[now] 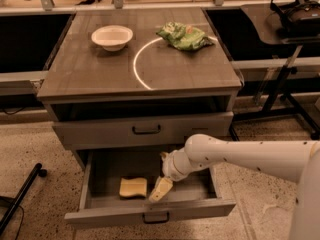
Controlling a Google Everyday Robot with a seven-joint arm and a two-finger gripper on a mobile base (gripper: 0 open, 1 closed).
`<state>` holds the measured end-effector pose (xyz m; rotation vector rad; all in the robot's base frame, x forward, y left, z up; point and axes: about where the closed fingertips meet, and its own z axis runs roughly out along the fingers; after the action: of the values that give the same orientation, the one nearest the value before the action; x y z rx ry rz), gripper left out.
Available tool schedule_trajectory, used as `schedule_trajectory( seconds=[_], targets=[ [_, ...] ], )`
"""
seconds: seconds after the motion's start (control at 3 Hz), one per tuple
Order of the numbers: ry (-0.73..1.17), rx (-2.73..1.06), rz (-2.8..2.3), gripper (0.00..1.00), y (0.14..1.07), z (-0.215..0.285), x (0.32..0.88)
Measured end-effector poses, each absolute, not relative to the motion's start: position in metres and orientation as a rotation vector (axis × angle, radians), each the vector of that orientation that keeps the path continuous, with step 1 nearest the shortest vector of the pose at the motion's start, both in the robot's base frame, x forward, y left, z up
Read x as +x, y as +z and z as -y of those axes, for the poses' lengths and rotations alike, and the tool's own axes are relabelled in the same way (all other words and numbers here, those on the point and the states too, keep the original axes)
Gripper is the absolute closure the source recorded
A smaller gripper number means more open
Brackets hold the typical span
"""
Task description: Pick sponge from middle drawer and place on counter
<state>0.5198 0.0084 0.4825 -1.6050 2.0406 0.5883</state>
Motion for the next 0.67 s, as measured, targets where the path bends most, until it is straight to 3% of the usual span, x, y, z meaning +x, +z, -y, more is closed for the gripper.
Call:
schedule_trajectory(
  seconds=[0.67],
  targets=[
    [0.585, -1.618, -1.953, 0.0, 0.452, -0.047, 0.542]
  ],
)
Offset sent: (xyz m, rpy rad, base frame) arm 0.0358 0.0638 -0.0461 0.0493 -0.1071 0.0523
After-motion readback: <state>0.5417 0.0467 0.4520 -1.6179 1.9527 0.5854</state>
